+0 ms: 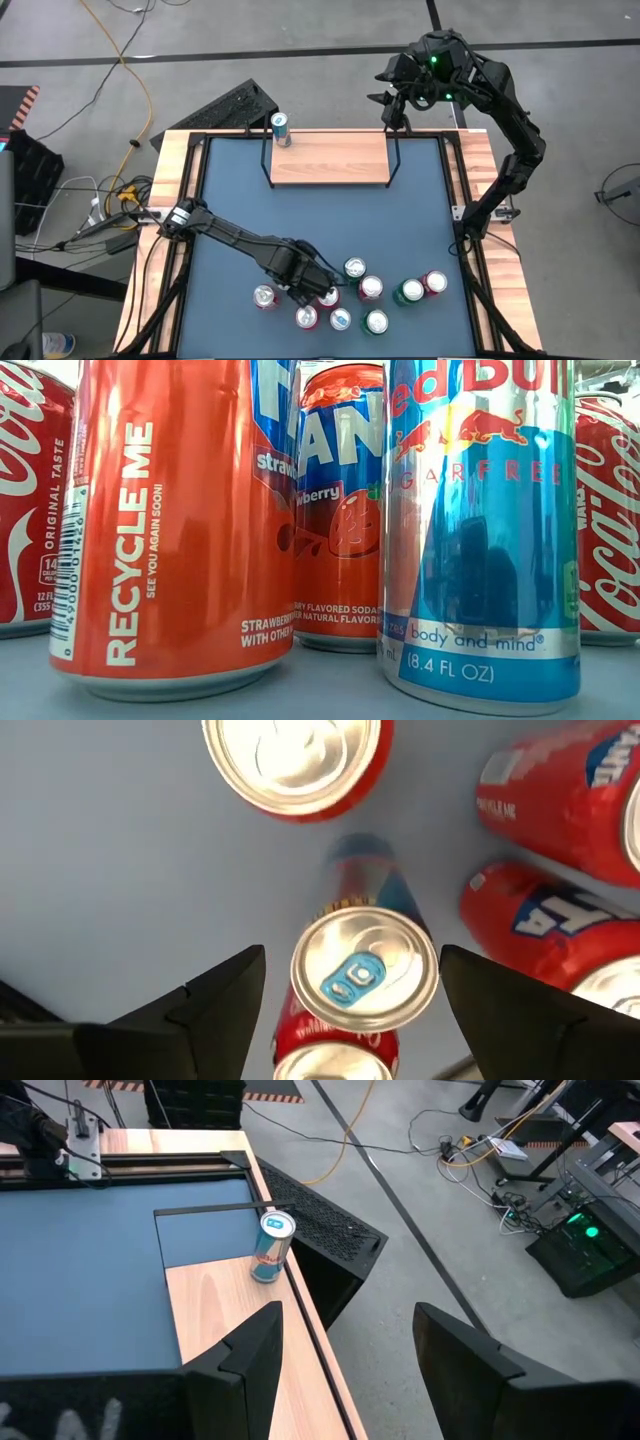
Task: Place canned beverage on shelf
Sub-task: Put the left blue soda can on the shelf aligned with the other blue soda can
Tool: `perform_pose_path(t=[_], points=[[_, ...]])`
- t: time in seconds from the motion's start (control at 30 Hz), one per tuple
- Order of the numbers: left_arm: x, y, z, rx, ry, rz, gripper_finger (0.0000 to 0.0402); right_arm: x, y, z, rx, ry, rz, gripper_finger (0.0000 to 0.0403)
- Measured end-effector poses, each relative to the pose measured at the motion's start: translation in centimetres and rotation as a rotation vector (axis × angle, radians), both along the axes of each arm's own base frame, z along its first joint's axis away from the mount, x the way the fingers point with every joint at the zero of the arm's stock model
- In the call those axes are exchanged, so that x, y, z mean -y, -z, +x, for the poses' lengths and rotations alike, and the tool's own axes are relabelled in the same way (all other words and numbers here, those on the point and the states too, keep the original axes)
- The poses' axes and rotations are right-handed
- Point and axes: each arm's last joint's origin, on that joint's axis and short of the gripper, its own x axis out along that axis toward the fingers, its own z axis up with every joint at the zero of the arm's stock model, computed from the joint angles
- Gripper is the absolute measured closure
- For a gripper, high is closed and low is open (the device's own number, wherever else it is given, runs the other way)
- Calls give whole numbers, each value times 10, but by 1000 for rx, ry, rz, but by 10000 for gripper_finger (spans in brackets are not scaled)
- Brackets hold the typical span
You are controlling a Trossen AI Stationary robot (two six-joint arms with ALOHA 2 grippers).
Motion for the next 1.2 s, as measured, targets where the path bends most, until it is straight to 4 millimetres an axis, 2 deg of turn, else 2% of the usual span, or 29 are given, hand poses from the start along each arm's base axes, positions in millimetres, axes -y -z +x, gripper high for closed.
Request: perform_pose_path(t=[0.2,0.43,0.57,0.8,1.2], points=[[-1,0,0,7,-20,24,113,0,0,0,-1,0,0,186],[-8,0,4,-16,33,-65,110,0,0,0,-1,-1,-1,186],[-10,-1,6,-10,50,-80,86,0,0,0,-1,-1,-1,186],[-8,-1,5,-20,23,-97,22,0,0,0,-2,-2,-3,186],[-2,-1,2,-37,-112,-120,14,0,0,0,-2,-2,-2,186]])
